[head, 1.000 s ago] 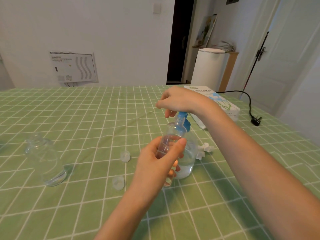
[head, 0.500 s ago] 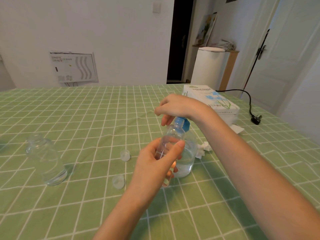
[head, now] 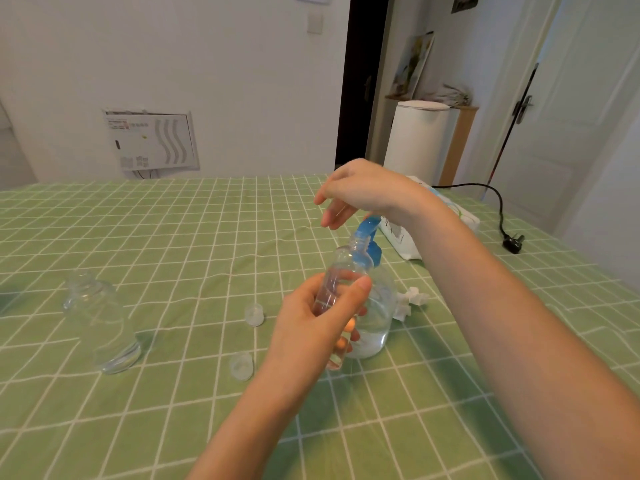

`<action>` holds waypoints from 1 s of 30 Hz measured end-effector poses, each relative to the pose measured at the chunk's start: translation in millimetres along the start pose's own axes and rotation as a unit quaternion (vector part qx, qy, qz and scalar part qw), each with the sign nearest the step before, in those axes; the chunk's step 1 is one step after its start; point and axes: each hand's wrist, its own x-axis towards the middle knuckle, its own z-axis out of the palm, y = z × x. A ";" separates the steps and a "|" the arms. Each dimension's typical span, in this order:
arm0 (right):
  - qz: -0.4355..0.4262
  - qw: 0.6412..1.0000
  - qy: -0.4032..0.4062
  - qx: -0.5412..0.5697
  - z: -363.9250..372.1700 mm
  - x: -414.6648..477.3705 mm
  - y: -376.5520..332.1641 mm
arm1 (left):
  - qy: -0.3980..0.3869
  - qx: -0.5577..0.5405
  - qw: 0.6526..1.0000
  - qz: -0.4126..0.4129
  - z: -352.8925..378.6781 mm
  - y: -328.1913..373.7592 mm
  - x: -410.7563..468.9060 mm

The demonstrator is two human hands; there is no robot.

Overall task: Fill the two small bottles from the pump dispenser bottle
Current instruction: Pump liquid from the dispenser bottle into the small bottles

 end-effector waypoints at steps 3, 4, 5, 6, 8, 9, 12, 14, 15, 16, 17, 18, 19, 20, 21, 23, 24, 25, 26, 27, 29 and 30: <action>0.012 1.000 0.002 -0.020 -1.3 1.5 -6.6 | 0.000 0.005 1.000 0.000 -0.4 0.3 0.3; 0.016 0.999 -0.002 -0.035 0.8 2.1 -8.0 | 0.001 0.004 1.000 -0.001 -0.4 0.2 0.4; 0.020 0.999 -0.006 -0.048 3.7 3.2 -8.5 | 0.003 0.003 1.000 -0.001 -0.5 0.1 0.5; 0.024 0.998 -0.011 -0.059 6.7 5.1 -7.9 | 0.004 0.002 1.000 -0.002 -0.5 0.0 0.5; 0.036 0.996 -0.013 -0.076 11.3 8.4 -5.1 | 0.004 0.000 1.000 -0.003 -0.3 0.1 0.3; 0.041 0.996 -0.011 -0.081 12.2 9.4 -3.5 | 0.003 -0.001 1.000 -0.003 -0.1 0.3 0.3; 0.045 0.995 -0.012 -0.090 13.8 11.1 -2.1 | 0.004 0.001 1.000 -0.002 -0.2 0.2 0.8; 0.044 0.993 -0.018 -0.106 15.1 11.7 -1.9 | 0.005 0.001 1.000 -0.004 -0.2 -0.8 0.9; 0.042 0.993 -0.020 -0.113 15.6 12.0 -1.9 | 0.006 0.001 1.000 -0.005 -0.2 -1.2 0.9; 0.039 0.992 -0.023 -0.118 16.0 12.5 -1.8 | 0.006 0.002 1.000 -0.005 -0.2 -1.4 0.9; 0.037 0.991 -0.024 -0.124 16.4 12.9 -1.7 | 0.008 0.003 1.000 -0.005 -0.2 -1.4 0.9; 0.035 0.991 -0.025 -0.129 16.8 13.4 -1.4 | 0.010 0.003 1.000 -0.005 -0.1 -1.3 0.8; 0.034 0.990 -0.024 -0.133 17.4 13.3 -0.7 | 0.011 0.002 1.000 -0.006 -0.1 -1.5 0.7; 0.033 0.990 -0.023 -0.137 18.4 13.2 0.5 | 0.010 0.002 1.000 -0.008 -0.1 -1.6 0.6; 0.033 0.989 -0.023 -0.141 19.9 13.2 2.2 | 0.009 0.004 1.000 -0.010 -0.2 -1.8 0.4; 0.032 0.988 -0.024 -0.149 22.8 13.2 5.3 | 0.007 0.008 1.000 -0.015 0.0 -2.2 -0.3; 0.031 0.988 -0.023 -0.152 24.0 13.3 6.2 | 0.007 0.009 1.000 -0.017 0.2 -2.4 -0.4; 0.029 0.987 -0.021 -0.154 24.7 13.5 6.7 | 0.007 0.008 1.000 -0.018 0.0 -2.8 -0.6; 0.028 0.987 -0.019 -0.155 25.3 13.8 7.1 | 0.007 0.007 1.000 -0.018 -0.1 -2.9 -0.5; 0.027 0.987 -0.016 -0.155 25.7 13.9 7.6 | 0.008 0.007 1.000 -0.018 -0.2 -3.1 -0.6; 0.025 0.988 -0.012 -0.152 26.3 14.5 8.6 | 0.008 0.009 1.000 -0.018 -0.3 -3.4 -0.7; 0.024 0.988 -0.011 -0.151 26.4 14.9 8.8 | 0.008 0.010 1.000 -0.018 -0.2 -3.5 -0.6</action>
